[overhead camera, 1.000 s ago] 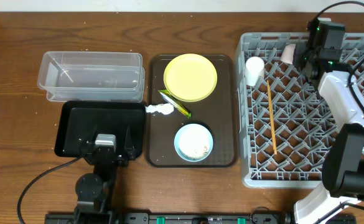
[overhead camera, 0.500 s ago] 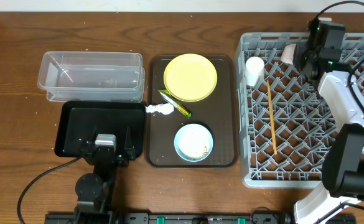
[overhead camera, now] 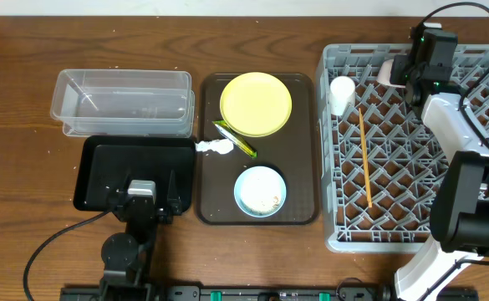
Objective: Sort waste into correct bins and load items into the dishwasher rack
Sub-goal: 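Withdraw the right gripper from the bowl and move to the yellow plate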
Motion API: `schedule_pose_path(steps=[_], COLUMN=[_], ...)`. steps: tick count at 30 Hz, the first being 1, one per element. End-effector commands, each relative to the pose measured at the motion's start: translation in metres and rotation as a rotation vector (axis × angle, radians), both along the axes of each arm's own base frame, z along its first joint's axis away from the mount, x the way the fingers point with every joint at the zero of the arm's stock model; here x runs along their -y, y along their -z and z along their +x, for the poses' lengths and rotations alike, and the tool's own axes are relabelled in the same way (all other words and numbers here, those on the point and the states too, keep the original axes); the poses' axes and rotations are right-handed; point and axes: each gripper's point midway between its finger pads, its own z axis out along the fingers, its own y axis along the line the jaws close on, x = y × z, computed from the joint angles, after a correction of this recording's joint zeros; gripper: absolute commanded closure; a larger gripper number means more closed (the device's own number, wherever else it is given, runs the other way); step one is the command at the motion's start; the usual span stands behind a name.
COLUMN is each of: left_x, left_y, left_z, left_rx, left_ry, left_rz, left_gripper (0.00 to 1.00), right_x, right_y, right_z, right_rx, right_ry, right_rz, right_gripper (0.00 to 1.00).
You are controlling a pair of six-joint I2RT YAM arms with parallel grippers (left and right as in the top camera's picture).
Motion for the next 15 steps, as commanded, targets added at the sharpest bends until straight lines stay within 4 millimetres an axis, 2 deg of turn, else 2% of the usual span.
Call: schedule_pose_path(steps=[1, 8, 12, 15], left_x=[-0.004, -0.004, -0.004, -0.004], left_y=[0.018, 0.018, 0.018, 0.018], left_z=[-0.001, -0.001, -0.001, -0.001], left_rx=[-0.055, -0.055, -0.055, -0.055], left_ry=[-0.023, -0.023, -0.023, -0.023], left_rz=[0.015, 0.015, 0.015, 0.015], left_gripper=[0.1, 0.1, 0.1, 0.1], right_x=[0.015, 0.011, 0.008, 0.001], right_y=[0.0, -0.013, -0.014, -0.02], right_z=[-0.006, -0.037, -0.057, -0.061], right_rx=[-0.021, -0.09, -0.151, -0.153], right_ry=[0.04, 0.098, 0.124, 0.106], right_rz=[0.014, 0.084, 0.114, 0.15], right_gripper=[0.99, 0.99, 0.99, 0.98])
